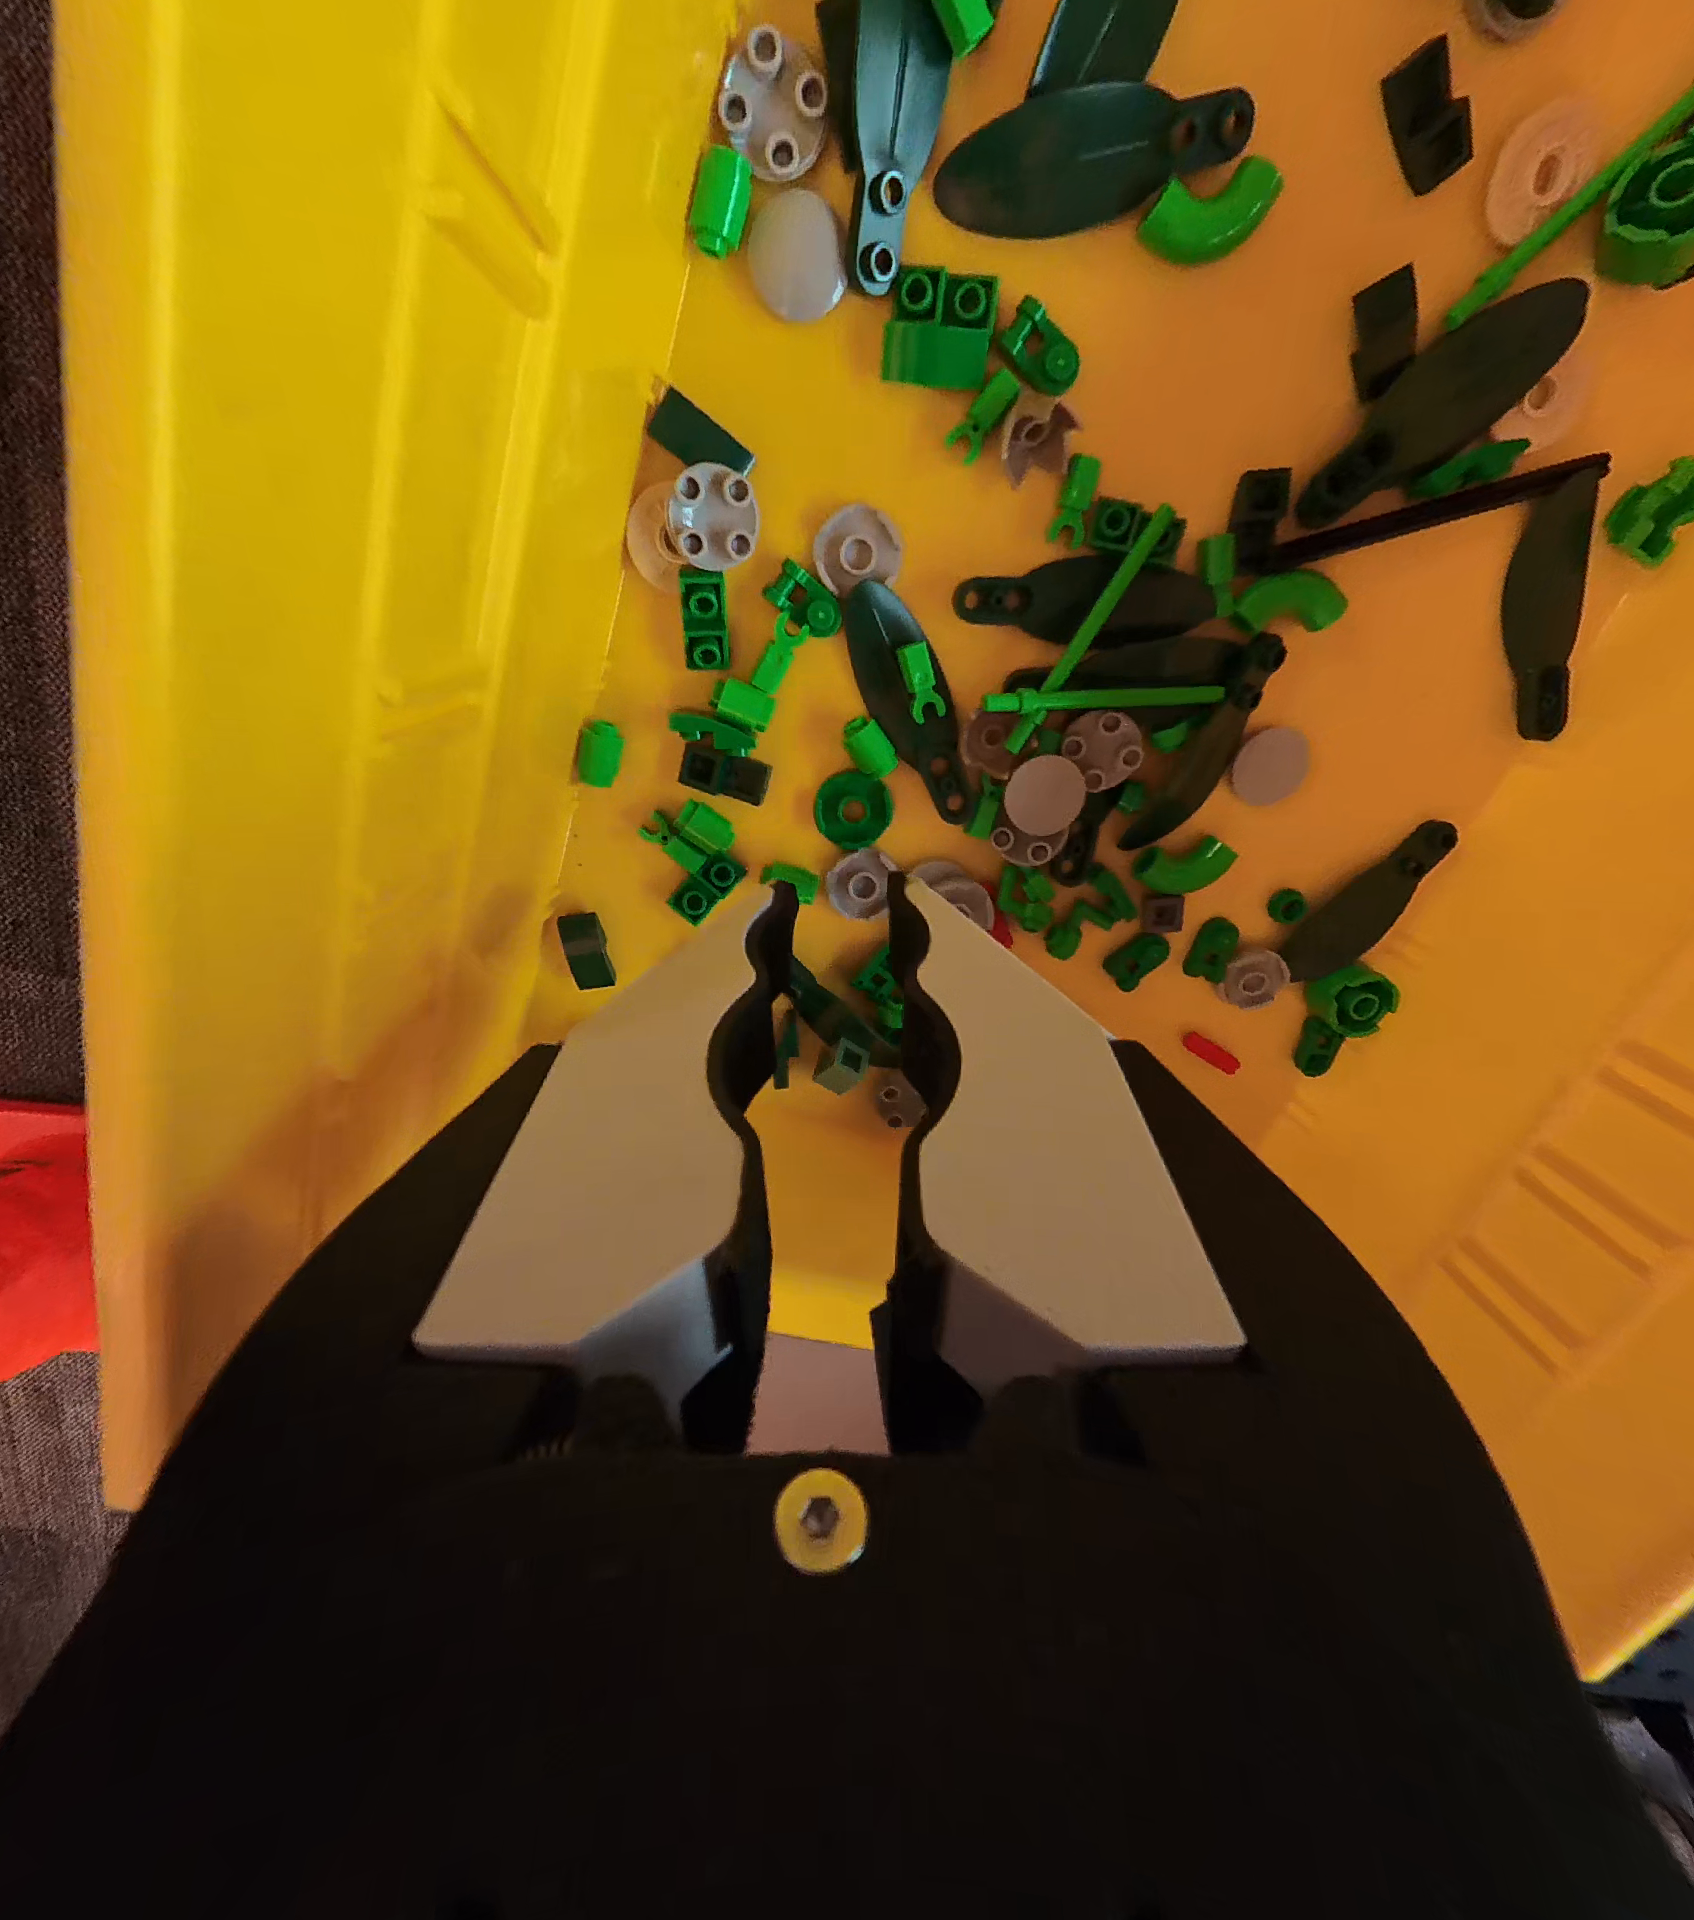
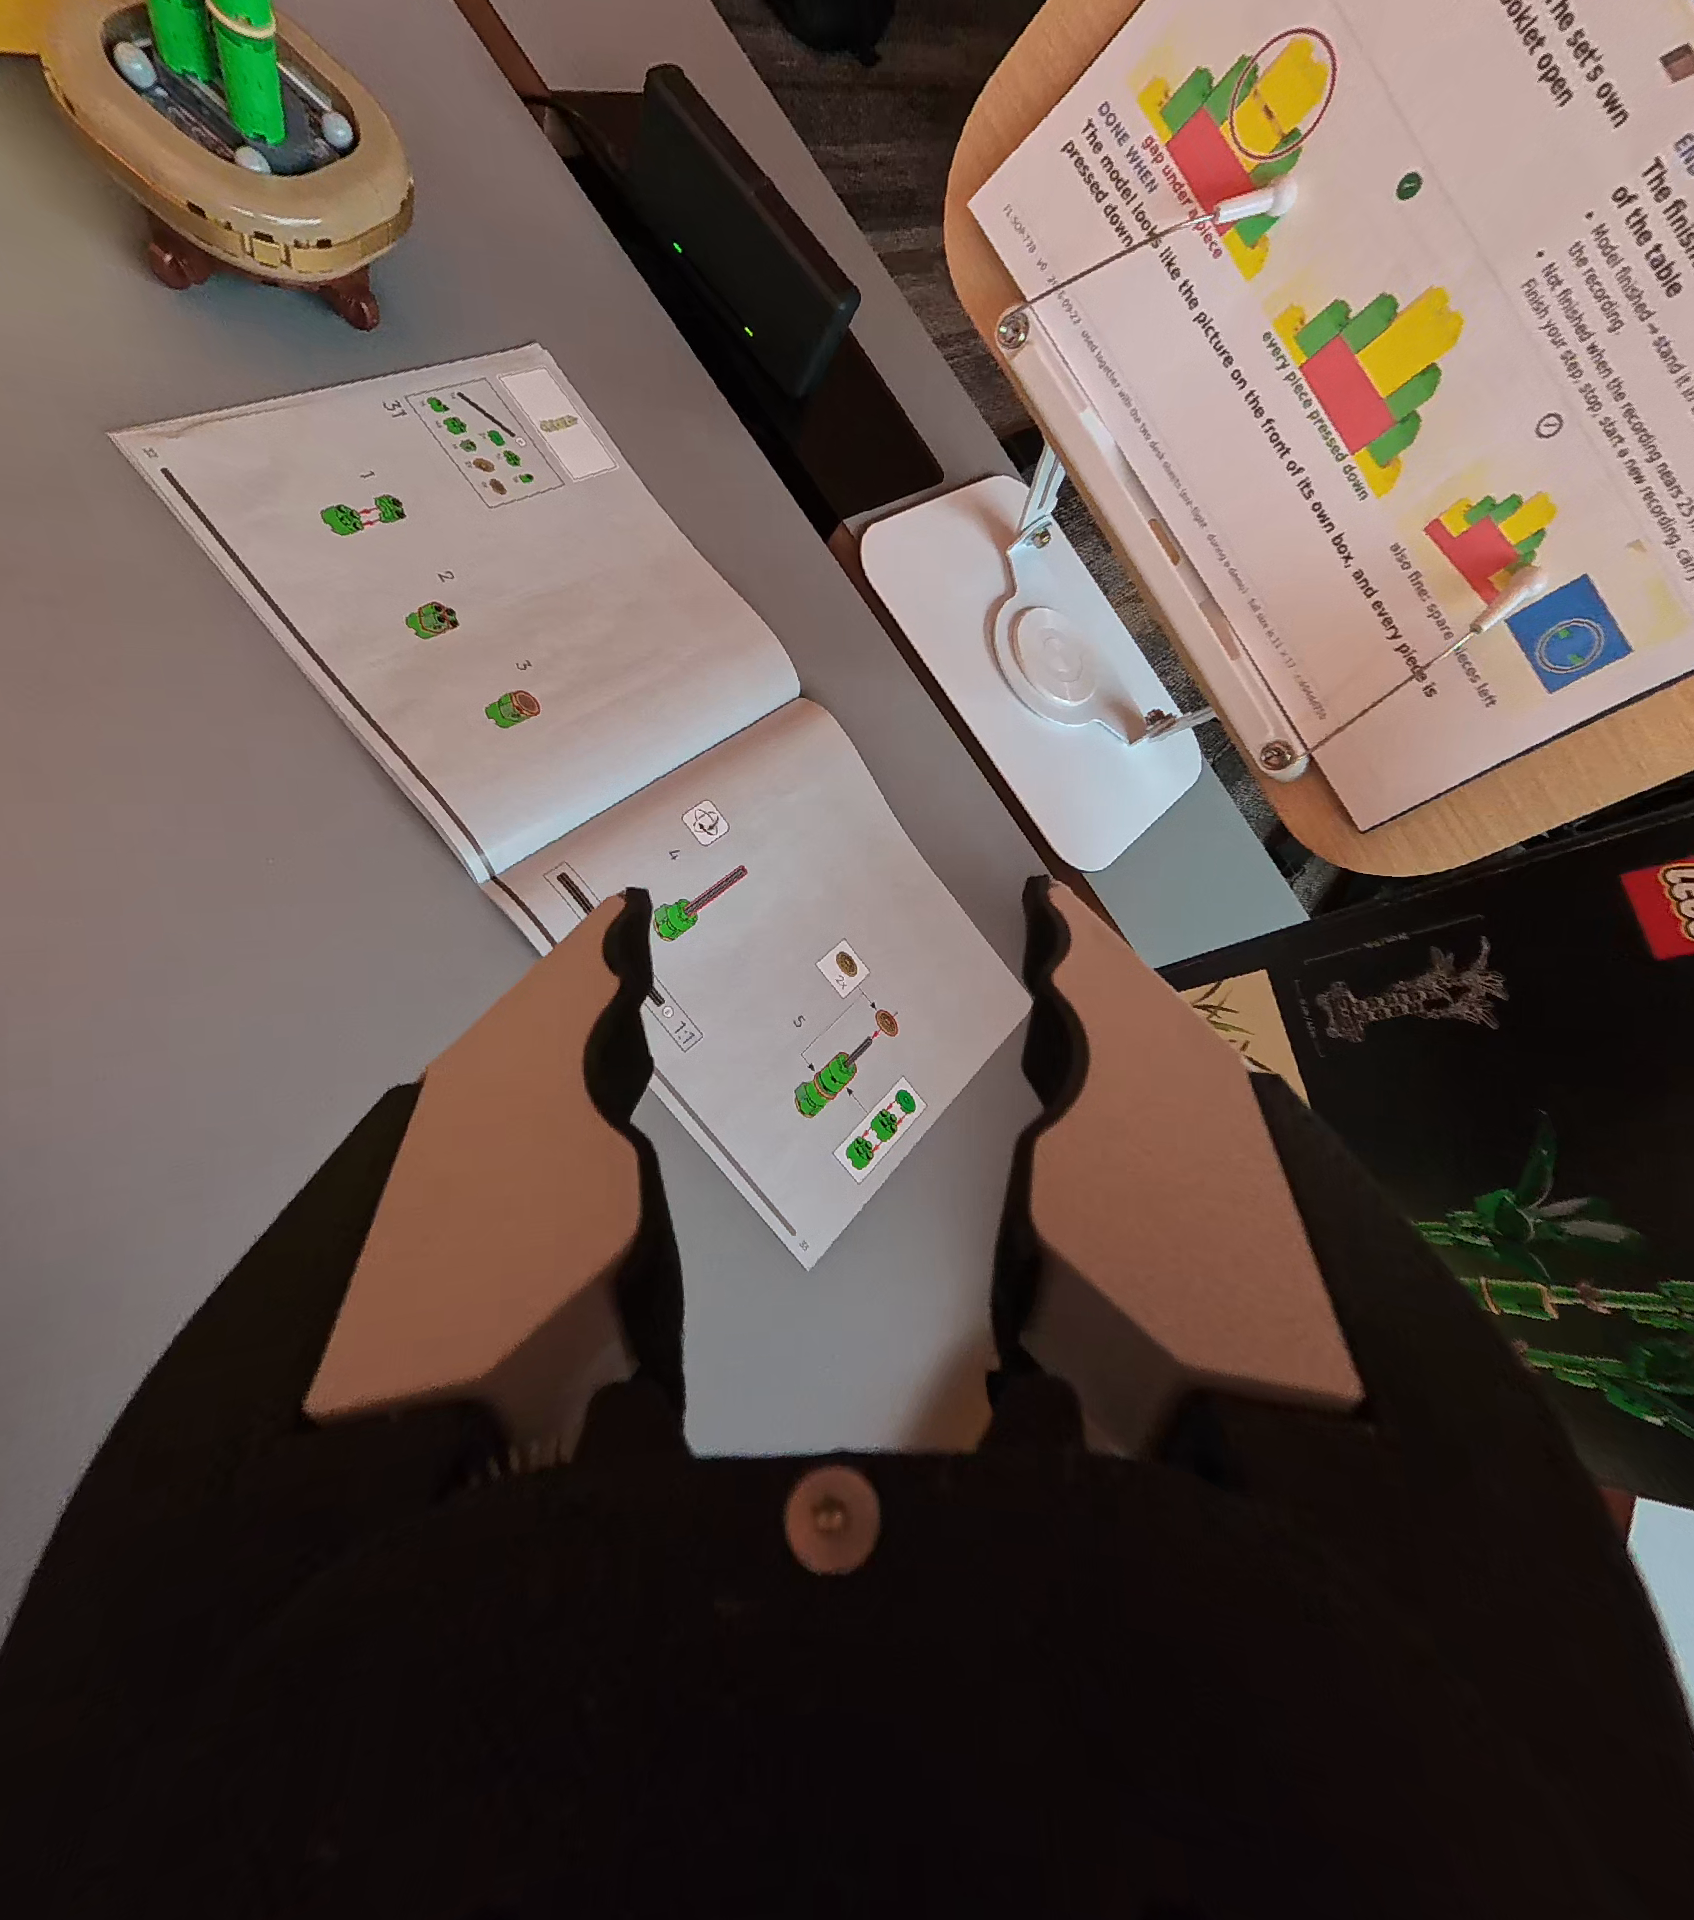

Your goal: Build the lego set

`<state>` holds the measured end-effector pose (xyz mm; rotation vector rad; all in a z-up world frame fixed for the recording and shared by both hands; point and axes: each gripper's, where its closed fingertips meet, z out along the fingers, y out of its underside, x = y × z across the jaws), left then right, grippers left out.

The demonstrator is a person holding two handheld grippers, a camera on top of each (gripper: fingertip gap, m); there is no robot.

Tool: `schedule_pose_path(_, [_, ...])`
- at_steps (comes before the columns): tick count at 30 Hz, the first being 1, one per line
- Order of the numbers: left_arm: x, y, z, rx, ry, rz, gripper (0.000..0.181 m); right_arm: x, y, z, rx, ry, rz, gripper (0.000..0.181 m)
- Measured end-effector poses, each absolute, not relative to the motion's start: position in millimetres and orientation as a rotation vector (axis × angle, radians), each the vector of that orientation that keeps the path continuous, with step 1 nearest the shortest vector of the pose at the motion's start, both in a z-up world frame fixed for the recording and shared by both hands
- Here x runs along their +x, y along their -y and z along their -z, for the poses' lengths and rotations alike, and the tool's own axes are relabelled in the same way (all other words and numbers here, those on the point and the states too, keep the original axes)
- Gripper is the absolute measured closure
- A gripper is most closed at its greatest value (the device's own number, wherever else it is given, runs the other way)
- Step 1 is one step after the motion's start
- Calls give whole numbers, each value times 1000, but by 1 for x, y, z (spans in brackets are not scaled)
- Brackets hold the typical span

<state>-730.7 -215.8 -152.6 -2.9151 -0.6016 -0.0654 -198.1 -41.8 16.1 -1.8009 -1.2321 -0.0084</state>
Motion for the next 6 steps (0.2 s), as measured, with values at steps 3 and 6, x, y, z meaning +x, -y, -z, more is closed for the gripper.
schedule_pose_path(3, [-734, 218, 156, -2929, 609, 48, 170, -199, 42, -15, -1801, 1239, 10, 109])
schedule_pose_path(6, [-737, 219, 158, -2930, 619, 32, 171, -199, 42, -13, -1805, 1246, 15, 109])
